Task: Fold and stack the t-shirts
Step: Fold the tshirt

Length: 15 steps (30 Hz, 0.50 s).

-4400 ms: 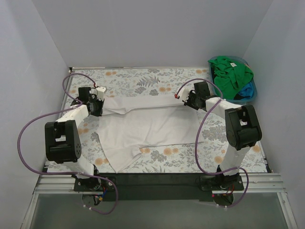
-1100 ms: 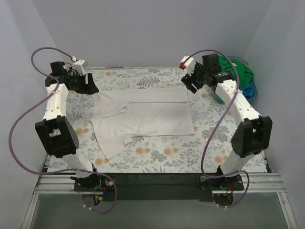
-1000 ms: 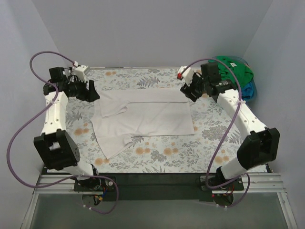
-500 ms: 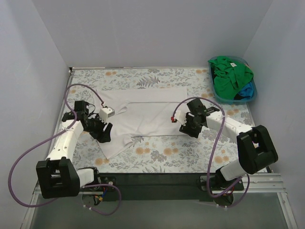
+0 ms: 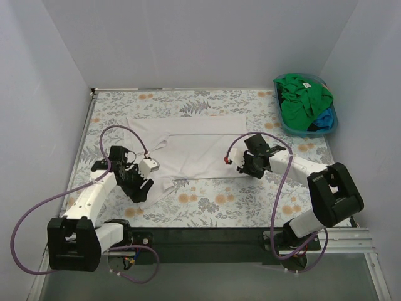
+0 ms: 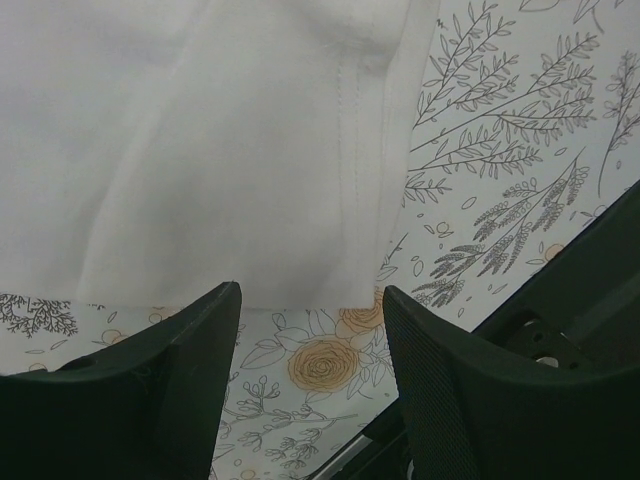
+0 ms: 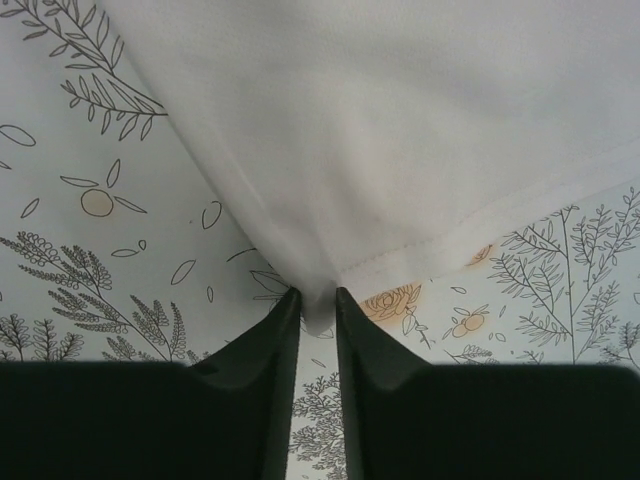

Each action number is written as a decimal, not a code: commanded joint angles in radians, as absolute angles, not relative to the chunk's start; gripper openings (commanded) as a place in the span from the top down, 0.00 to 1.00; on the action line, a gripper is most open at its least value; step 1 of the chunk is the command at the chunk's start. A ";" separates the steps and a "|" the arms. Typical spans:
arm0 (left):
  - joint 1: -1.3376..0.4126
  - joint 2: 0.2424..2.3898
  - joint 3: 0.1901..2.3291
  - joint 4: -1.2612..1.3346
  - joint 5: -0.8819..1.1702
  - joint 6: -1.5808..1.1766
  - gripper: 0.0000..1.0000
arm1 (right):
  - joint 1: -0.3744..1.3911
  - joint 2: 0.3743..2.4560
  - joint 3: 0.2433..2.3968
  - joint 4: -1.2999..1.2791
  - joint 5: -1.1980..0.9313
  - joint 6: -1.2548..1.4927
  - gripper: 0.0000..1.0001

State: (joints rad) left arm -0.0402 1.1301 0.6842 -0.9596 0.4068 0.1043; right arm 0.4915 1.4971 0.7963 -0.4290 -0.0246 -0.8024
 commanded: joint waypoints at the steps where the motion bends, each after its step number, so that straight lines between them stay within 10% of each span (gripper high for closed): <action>1: -0.063 1.051 0.632 -0.887 0.336 0.126 0.42 | 0.497 1.520 0.788 -0.390 -0.005 -0.796 0.76; 7: -0.110 1.031 0.563 -0.832 0.313 0.106 0.42 | 0.497 1.540 0.795 -0.385 -0.005 -0.790 0.99; 15: -0.190 1.025 0.445 -0.752 0.232 0.138 0.45 | 0.495 1.540 0.811 -0.391 -0.005 -0.792 0.99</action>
State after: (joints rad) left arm -0.1654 1.0359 0.4904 -0.7998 0.2836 0.1097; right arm 0.4931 1.5162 0.7967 -0.3855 0.0010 -0.7921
